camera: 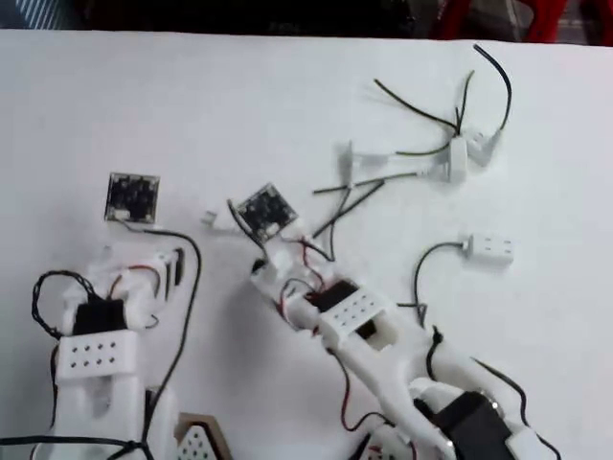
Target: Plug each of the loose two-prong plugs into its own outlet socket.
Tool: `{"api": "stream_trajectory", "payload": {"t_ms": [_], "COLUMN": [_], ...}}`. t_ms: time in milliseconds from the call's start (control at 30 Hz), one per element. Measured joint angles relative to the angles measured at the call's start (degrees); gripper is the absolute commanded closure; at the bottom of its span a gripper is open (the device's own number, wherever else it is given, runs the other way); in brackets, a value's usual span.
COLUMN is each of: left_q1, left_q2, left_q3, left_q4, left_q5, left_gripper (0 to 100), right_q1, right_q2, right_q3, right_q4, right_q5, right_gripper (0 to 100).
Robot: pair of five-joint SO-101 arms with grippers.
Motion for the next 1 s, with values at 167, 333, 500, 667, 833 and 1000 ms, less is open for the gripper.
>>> {"api": "stream_trajectory", "payload": {"t_ms": [167,333,500,667,833,1000], "left_q1": [0.00,0.00,0.00,0.00,0.00,0.00], "left_q2": [0.00,0.00,0.00,0.00,0.00,0.00], "left_q3": [0.00,0.00,0.00,0.00,0.00,0.00], "left_q4": [0.00,0.00,0.00,0.00,0.00,0.00], "left_q5": [0.00,0.00,0.00,0.00,0.00,0.00], "left_gripper": [80,80,80,80,80,80], "right_q1": [0.00,-0.09,0.70,3.52,5.89,8.26], "right_q2": [3.43,4.92,4.84,-0.18,-1.67,4.75], "right_q3": [-0.44,-1.76,-3.16,-5.01,-10.02,-17.85], "right_q4": [0.00,0.00,0.26,0.44,0.44,0.53], "right_q5": [0.00,4.92,8.62,8.79,8.79,8.79], "right_gripper": [98.1,98.1,98.1,98.1,98.1,98.1]}}
